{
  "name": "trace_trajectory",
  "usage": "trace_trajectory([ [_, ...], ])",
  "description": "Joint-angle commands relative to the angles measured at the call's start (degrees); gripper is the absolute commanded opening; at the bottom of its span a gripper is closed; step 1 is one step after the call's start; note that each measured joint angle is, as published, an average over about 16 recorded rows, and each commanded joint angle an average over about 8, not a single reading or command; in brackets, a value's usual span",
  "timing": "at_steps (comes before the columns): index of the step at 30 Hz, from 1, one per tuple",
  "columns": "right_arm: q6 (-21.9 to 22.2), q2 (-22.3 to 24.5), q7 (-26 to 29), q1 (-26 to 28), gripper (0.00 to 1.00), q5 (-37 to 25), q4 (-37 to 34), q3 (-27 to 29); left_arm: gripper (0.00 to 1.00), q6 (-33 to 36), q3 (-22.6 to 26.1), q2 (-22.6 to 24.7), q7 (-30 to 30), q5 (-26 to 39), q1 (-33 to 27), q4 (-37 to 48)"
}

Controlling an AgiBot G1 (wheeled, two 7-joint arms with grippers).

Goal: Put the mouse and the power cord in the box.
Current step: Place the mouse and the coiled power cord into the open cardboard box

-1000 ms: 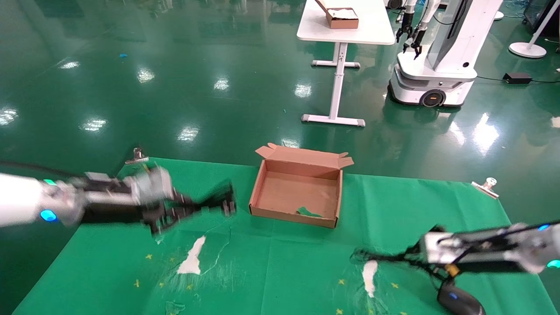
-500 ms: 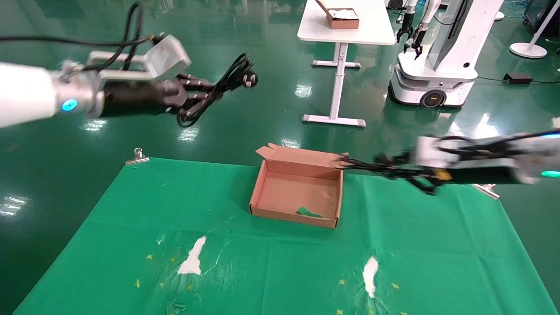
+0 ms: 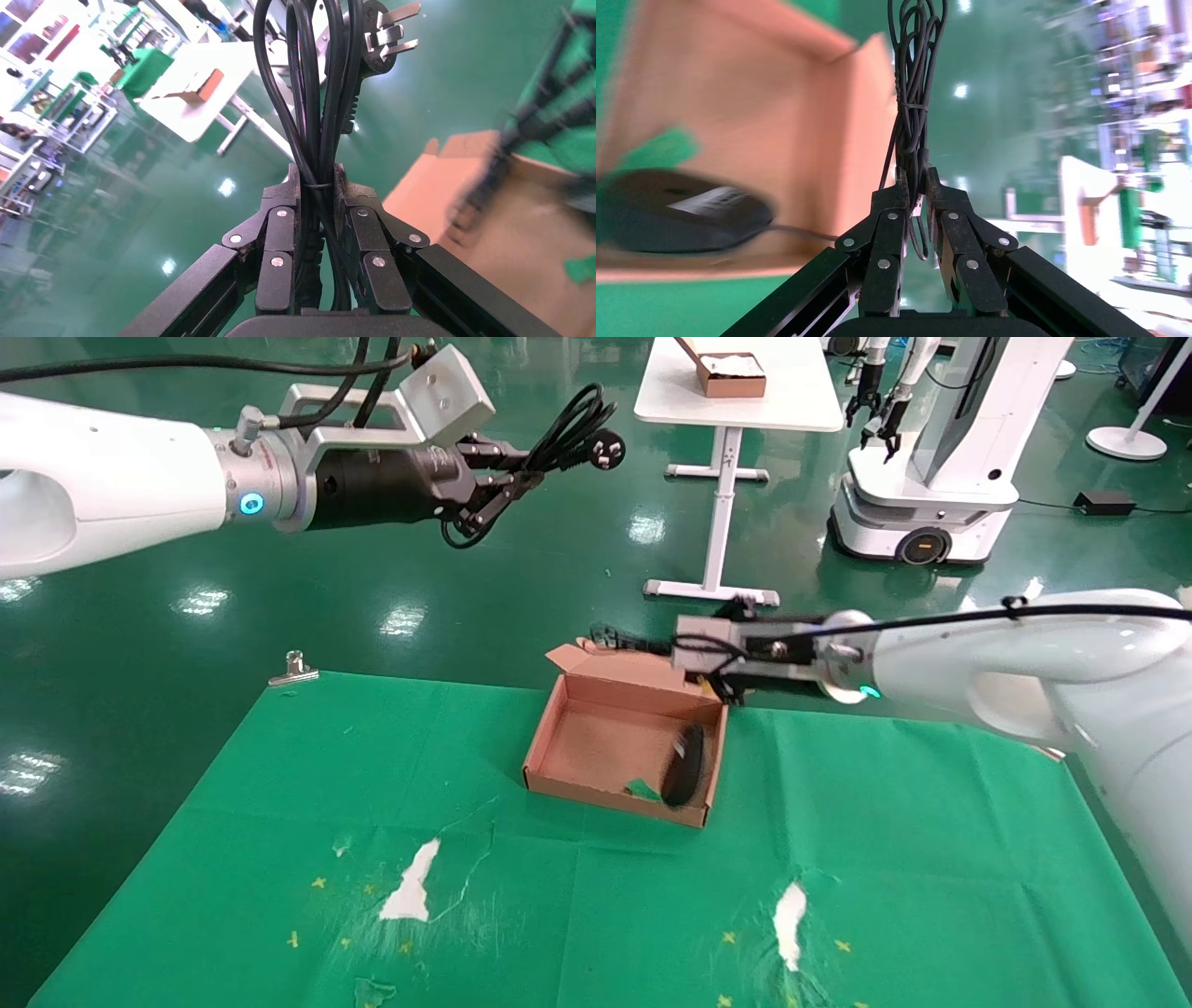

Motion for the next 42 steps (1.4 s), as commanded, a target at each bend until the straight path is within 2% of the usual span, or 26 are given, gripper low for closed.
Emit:
trace_trajectory([
  [1,3.0,-1.2,-0.1,0.1,0.00,0.2,0.5,0.2,0.00,0.4,-0.1,-0.1,0.3,-0.1,0.1,0.2],
  [11,1.1,-1.8,1.4,-4.3,0.00,1.9,5.1,-1.5,0.00,2.0,-0.5,-1.1,0.7,-0.8,0.5,1.1],
  [17,1.7,-2.0,3.6,-6.1,0.00,3.0,8.2,-4.0,0.00,2.7,-0.7,-1.8,1.1,-1.0,0.9,1.4],
  [29,3.1,-1.7,13.1,-10.0,0.00,9.2,7.6,-6.7,0.00,5.1,-0.8,-2.6,2.1,-1.1,0.9,1.1],
  [30,2.9,-1.6,13.8,-10.2,0.06,9.7,7.5,-6.8,0.00,5.2,-0.8,-2.6,2.2,-1.2,0.9,1.0],
  [37,1.4,-1.5,16.9,-10.5,0.93,12.3,7.5,-7.6,0.00,5.3,-0.6,-2.1,2.8,-0.8,1.4,1.1],
  [38,1.5,-1.4,17.1,-10.5,1.00,12.6,7.5,-7.7,0.00,5.3,-0.4,-2.0,2.9,-0.7,1.5,1.1],
  [42,3.1,-1.3,17.9,-10.5,1.00,13.9,6.6,-7.8,0.00,5.2,0.0,-1.7,3.1,0.0,1.7,1.2],
])
